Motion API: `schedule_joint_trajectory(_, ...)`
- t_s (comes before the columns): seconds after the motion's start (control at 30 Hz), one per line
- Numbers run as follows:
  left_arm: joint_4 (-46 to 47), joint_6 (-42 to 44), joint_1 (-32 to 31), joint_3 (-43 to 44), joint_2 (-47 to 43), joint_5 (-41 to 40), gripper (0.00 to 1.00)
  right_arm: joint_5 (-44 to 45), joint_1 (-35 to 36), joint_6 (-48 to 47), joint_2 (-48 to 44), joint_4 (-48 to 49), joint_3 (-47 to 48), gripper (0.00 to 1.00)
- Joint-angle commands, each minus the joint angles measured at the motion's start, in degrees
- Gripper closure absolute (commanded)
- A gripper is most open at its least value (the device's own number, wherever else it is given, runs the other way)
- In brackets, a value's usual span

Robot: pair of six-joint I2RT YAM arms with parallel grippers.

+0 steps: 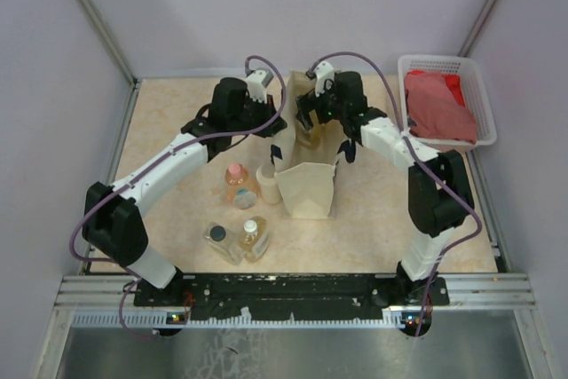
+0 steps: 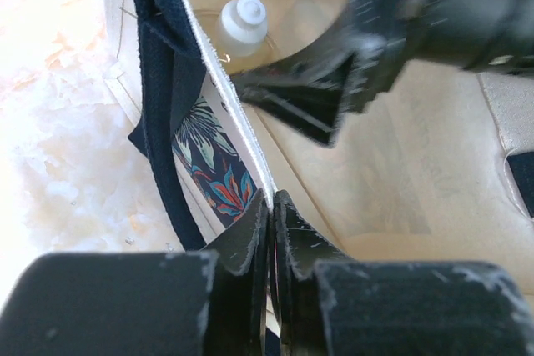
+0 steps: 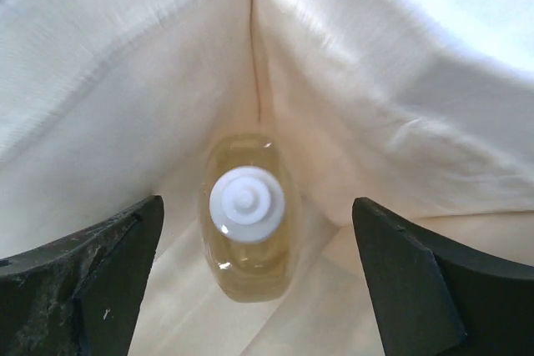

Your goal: Place the personal care products into the canvas bag

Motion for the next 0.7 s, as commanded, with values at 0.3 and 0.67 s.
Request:
schedule_joint_trajectory(0.3,-0.05,1.14,-0.23,0.47,-2.21,0.22,0.54,13.59,2.49,5.39,-22.11,-3.08,4.16,0.04)
schedule_joint_trajectory(0.67,-10.37,3.75,-0.24,0.70,-12.16,-11.78,0.00,28.14,2.49,9.90,-23.32,-21.34,7.33,0.05)
